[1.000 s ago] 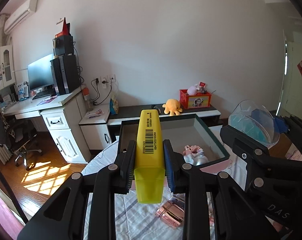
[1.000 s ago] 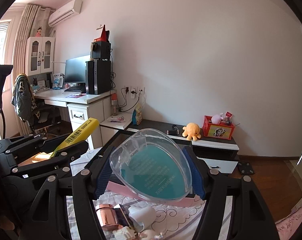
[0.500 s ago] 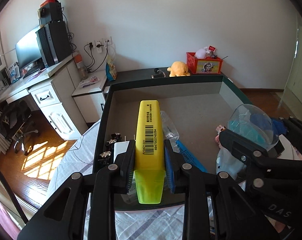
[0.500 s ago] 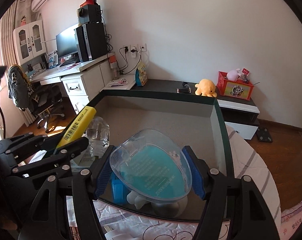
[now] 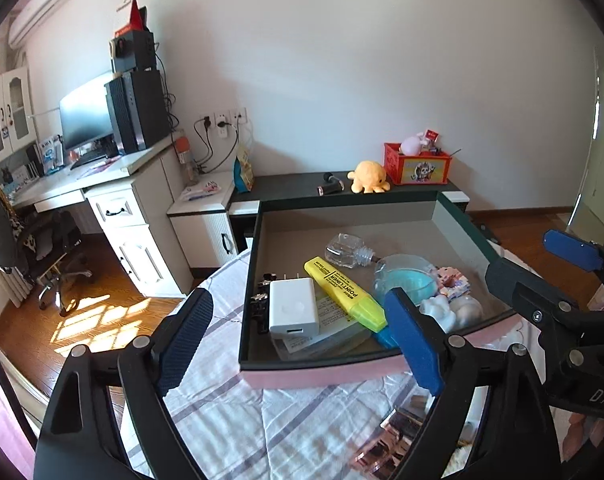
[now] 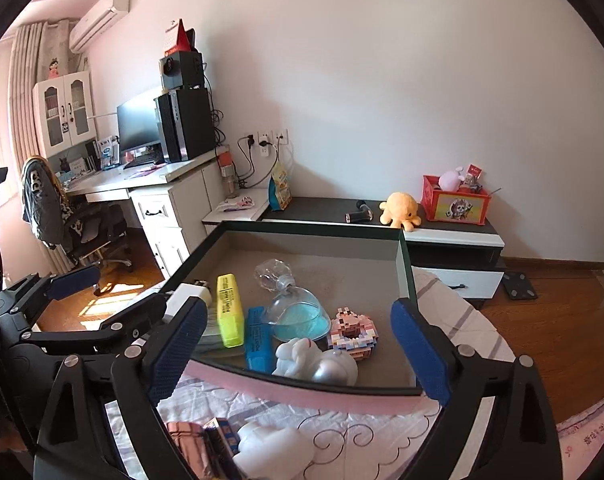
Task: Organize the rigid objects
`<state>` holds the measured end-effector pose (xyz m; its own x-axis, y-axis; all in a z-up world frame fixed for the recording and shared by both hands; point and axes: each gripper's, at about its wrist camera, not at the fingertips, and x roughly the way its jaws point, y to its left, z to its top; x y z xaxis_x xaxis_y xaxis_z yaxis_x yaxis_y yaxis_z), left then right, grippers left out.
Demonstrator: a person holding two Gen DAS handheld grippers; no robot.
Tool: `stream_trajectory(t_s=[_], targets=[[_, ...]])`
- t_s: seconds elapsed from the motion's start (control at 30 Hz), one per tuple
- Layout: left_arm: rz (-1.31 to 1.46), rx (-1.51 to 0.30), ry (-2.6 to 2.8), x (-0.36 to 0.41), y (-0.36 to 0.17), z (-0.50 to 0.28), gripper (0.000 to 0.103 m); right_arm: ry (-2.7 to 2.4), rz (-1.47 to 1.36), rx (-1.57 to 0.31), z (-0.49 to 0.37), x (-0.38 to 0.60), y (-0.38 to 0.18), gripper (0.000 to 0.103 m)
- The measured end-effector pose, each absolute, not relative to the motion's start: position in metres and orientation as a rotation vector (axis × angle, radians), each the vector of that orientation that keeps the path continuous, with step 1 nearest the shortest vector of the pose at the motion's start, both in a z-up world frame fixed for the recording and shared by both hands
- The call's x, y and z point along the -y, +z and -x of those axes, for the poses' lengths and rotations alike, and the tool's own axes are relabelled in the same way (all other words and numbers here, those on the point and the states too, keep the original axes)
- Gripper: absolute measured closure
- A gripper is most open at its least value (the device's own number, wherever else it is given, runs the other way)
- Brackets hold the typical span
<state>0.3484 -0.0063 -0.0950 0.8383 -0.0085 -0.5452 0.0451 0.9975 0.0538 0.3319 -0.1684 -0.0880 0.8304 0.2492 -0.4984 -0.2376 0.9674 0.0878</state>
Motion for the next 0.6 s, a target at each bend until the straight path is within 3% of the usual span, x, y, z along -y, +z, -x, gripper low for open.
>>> stream_trajectory(t_s=[0.1, 0.2, 0.6], targets=[[-0.080, -0.510, -0.003, 0.003, -0.076, -0.307, 0.007, 0.254, -0.015, -0.483, -0.291, 0.168, -0.070, 0.000], [-0.087, -0.439, 0.018, 0.001, -0.059, -0.262, 0.000, 0.252, -0.001, -0.421, -0.246, 0.165, -0.052, 0.000], [-0.068, -0.294, 0.044, 0.003, -0.018, -0.114, 0.000, 0.171, 0.023, -0.252, -0.094, 0.161, -0.010, 0.000]])
